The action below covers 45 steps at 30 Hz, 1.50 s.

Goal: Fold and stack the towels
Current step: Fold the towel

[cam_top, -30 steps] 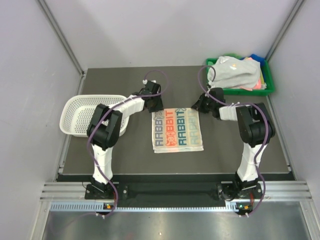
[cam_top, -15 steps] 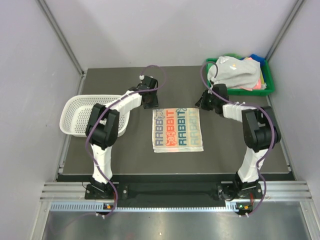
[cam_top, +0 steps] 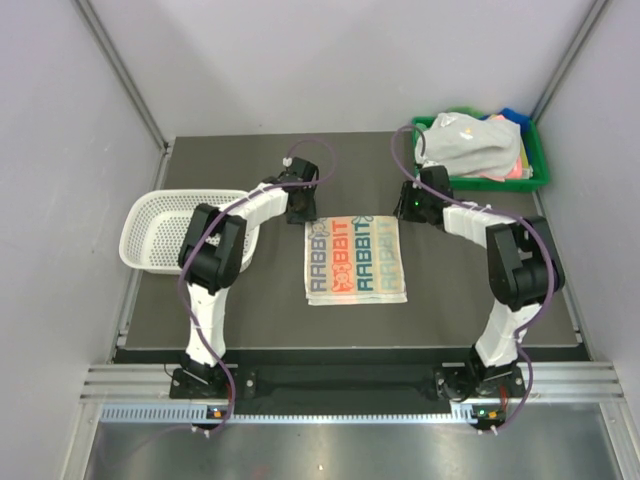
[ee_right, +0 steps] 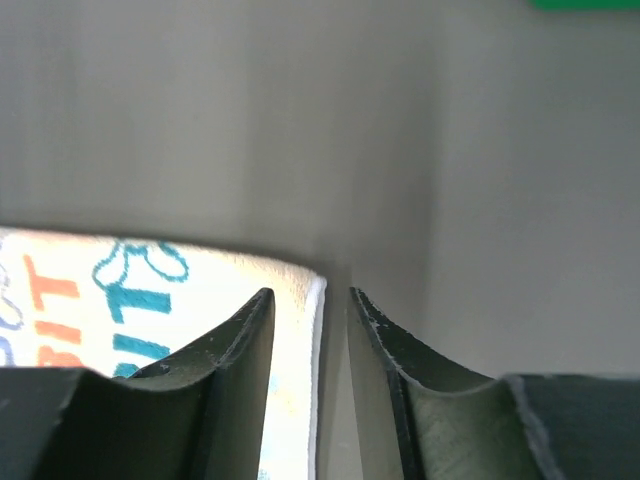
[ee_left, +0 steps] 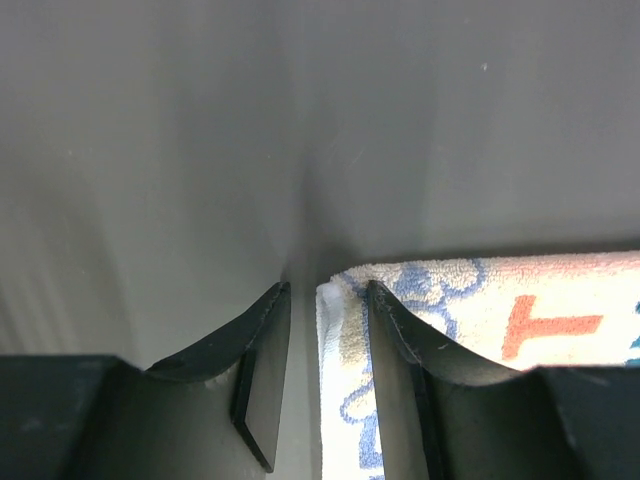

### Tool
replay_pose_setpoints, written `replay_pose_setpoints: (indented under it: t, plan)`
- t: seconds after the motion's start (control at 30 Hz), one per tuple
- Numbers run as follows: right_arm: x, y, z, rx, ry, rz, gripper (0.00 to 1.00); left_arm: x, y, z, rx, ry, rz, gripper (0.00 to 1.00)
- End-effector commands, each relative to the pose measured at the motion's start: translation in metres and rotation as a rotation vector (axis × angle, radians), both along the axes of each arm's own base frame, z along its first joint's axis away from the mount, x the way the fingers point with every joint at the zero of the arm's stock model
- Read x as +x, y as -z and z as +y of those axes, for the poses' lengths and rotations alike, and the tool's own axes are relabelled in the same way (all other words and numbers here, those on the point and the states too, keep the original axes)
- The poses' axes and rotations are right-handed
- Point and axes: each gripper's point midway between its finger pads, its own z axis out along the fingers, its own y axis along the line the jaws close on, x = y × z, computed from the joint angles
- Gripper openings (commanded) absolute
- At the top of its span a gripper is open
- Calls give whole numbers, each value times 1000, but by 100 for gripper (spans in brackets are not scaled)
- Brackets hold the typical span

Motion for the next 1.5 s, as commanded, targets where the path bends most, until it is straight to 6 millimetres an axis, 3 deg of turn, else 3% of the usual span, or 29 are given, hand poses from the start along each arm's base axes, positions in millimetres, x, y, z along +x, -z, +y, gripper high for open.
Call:
replay_pose_setpoints:
  t: [0.0, 0.3, 0.67, 0.9, 1.17, 1.4, 1.47]
  plan:
    - [9, -13, 1, -79, -13, -43, 36, 1, 10, 4, 35, -13, 17, 42]
    - [10, 8, 7, -86, -34, -5, 36, -1, 18, 2, 17, -22, 19, 41]
    - [11, 20, 22, -77, -58, 7, 35, -2, 29, -1, -8, -18, 31, 39]
    - [13, 28, 20, -90, -47, 23, 20, 1, 31, -4, -18, -15, 21, 31]
    - [28, 17, 19, -94, -38, 12, 2, 19, 24, -10, -39, -14, -36, 20]
    - [43, -5, 19, -71, -35, -48, 0, 47, -3, -23, -109, -8, -146, 0]
    - [50, -17, 17, -55, -28, -88, 0, 58, -18, -23, -136, -19, -195, 0]
